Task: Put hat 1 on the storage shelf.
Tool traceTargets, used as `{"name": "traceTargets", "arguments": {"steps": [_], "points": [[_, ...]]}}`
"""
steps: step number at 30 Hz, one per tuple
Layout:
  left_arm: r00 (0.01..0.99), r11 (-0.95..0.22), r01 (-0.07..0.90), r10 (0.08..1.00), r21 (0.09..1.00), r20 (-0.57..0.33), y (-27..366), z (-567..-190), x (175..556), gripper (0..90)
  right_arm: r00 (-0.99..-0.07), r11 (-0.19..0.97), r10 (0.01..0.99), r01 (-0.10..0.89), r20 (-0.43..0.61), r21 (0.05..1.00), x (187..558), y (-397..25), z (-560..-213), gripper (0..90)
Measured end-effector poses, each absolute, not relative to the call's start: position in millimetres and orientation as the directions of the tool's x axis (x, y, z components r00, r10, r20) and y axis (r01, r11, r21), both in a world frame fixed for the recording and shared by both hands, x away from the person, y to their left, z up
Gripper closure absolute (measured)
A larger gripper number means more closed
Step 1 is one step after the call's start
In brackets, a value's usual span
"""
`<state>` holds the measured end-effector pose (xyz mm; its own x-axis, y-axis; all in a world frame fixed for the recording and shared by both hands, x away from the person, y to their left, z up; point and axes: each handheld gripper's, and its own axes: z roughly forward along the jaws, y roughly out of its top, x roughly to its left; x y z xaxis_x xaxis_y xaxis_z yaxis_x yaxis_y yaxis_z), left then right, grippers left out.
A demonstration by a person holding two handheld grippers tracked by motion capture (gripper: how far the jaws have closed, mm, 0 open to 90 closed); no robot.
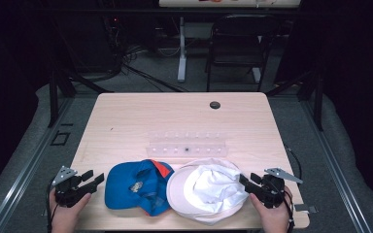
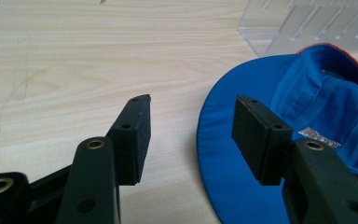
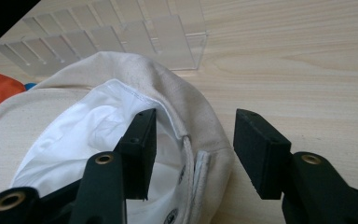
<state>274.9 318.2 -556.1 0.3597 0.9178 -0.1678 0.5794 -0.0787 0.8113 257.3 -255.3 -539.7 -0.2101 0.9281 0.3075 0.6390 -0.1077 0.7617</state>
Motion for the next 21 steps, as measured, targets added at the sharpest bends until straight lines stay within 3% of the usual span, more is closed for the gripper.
{"name": "traceTargets", "arguments": {"steps": [7, 17, 21], "points": [[0.398, -0.176, 0.563, 0.914, 0.807, -0.078, 304.9, -555.6, 276.7, 46.3, -0.196, -0.118, 0.932, 0.632, 0.305, 0.766, 257.4, -257.7, -536.9, 47.8], [0.377, -0.161, 0.55, 0.923, 0.82, -0.072, 306.2, -550.7, 267.3, 44.5, -0.211, -0.032, 0.955, 0.624, 0.208, 0.78, 251.1, -249.4, -527.8, 46.5], [0.365, -0.129, 0.576, 0.924, 0.807, -0.112, 305.6, -550.5, 267.3, 48.6, -0.221, -0.002, 0.958, 0.635, 0.184, 0.773, 251.7, -246.0, -521.3, 46.3]]}}
